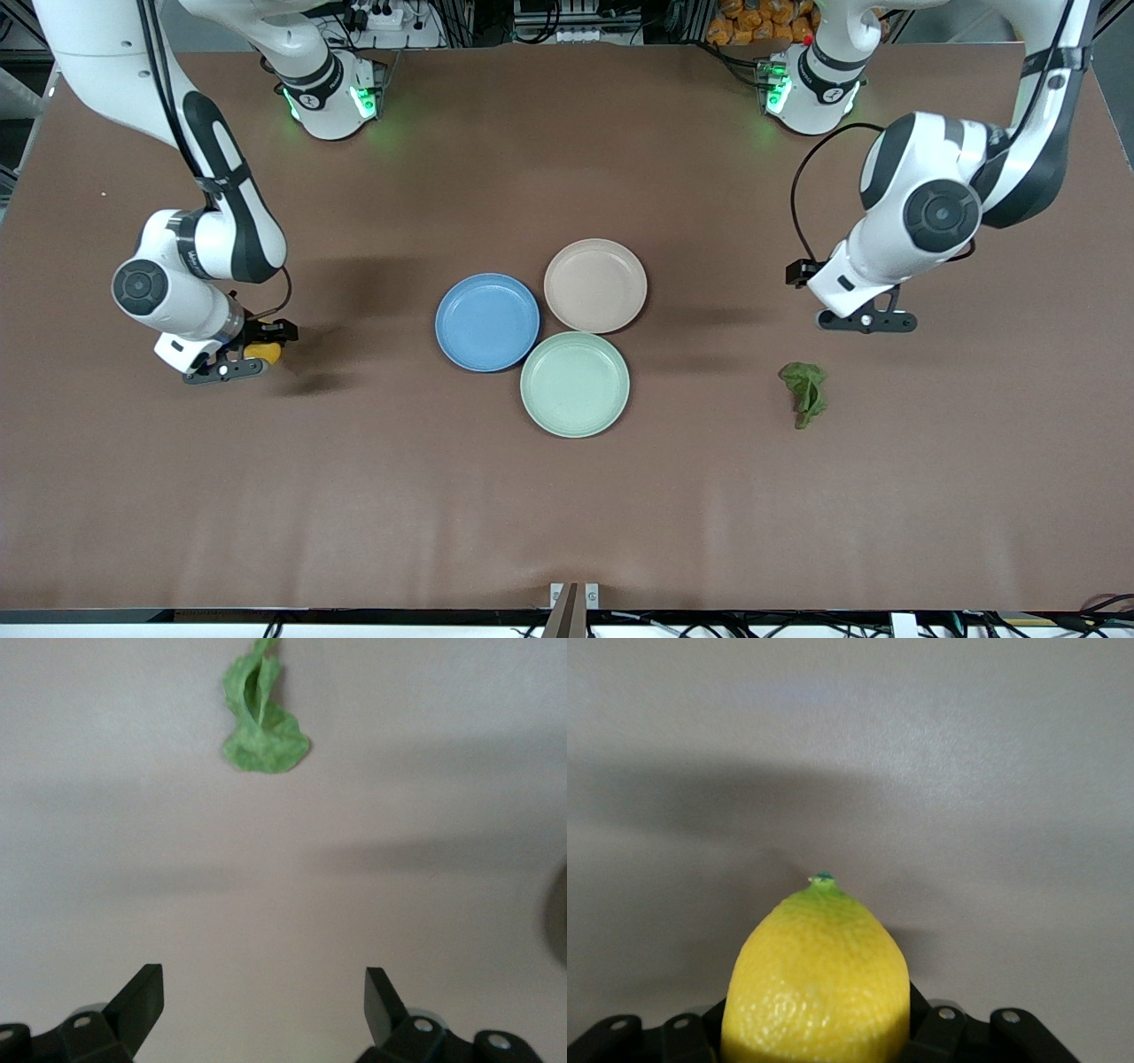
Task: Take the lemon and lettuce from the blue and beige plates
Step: 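Lower the lemon beside the blue plate and open the right gripper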
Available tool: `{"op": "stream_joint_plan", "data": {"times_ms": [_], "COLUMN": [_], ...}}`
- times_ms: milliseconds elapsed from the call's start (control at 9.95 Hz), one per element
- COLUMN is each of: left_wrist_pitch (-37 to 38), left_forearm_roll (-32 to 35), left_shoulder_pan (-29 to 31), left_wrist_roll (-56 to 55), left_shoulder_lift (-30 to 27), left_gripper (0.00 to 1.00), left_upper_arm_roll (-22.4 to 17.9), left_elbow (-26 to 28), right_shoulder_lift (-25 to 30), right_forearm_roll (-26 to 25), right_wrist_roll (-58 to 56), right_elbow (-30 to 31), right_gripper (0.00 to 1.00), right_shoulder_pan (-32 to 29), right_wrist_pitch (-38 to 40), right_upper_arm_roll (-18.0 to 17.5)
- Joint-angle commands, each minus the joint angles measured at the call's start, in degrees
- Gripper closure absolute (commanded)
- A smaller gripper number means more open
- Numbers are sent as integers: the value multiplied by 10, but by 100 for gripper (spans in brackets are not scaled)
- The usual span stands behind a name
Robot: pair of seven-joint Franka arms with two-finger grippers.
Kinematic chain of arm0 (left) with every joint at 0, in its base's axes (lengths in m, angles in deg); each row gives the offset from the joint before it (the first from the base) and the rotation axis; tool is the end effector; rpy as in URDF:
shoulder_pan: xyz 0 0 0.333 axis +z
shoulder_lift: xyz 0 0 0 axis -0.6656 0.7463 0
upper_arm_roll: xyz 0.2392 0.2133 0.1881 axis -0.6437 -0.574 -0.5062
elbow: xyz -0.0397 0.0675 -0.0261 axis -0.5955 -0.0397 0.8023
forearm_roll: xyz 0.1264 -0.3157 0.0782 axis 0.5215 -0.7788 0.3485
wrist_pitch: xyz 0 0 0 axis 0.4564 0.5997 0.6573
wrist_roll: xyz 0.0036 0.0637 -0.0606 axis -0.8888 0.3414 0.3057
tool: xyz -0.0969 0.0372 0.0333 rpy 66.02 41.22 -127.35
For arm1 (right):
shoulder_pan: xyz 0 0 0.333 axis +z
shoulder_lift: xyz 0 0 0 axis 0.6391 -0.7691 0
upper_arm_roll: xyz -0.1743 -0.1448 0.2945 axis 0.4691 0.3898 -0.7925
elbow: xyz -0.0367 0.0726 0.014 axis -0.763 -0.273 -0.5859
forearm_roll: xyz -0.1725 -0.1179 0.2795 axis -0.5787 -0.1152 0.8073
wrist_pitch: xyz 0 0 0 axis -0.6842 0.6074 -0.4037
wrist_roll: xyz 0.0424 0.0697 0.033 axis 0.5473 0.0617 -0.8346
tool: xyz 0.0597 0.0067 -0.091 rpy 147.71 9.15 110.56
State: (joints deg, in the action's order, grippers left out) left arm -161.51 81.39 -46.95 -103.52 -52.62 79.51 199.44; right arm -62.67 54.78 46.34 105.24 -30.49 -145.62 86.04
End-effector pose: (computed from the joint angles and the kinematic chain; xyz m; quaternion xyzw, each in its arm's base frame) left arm 0.5107 -0.1384 0.4714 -0.9951 0.0405 0.0770 0.0478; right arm 0.5617 -0.0223 0.2815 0.9942 0.0900 -0.0490 0.0328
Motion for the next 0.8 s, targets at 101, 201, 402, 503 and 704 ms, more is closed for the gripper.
{"op": "stream_joint_plan", "data": {"times_ms": [101,201,402,503,704], "left_wrist_pitch": [36,37,44,59,85], "left_forearm_roll": [-14,-15,-19,-39,-45], "left_shoulder_pan": [-5,-5,-5,-6,-6], "left_wrist_roll": [-1,-1,-1,-1,0], "left_shoulder_lift": [-58,-57,-56,-54,-54], "left_gripper": [0,0,0,0,0], "left_upper_arm_roll": [-2,-2,-11,-21,-31], "left_elbow": [-11,-31,-68,-93,-131], "right_shoulder_lift": [-22,-30,-37,-38,-43], "right_forearm_roll": [45,55,66,80,91], "right_wrist_roll": [-6,-6,-5,-6,-5], "right_elbow": [0,-2,-4,-4,-9], "right_gripper": [54,54,53,52,50], "right_shoulder_pan": [-8,-4,-3,-4,-3], "right_wrist_pitch": [-9,-14,-24,-24,-24], "right_upper_arm_roll": [-7,-8,-9,-9,-9]}}
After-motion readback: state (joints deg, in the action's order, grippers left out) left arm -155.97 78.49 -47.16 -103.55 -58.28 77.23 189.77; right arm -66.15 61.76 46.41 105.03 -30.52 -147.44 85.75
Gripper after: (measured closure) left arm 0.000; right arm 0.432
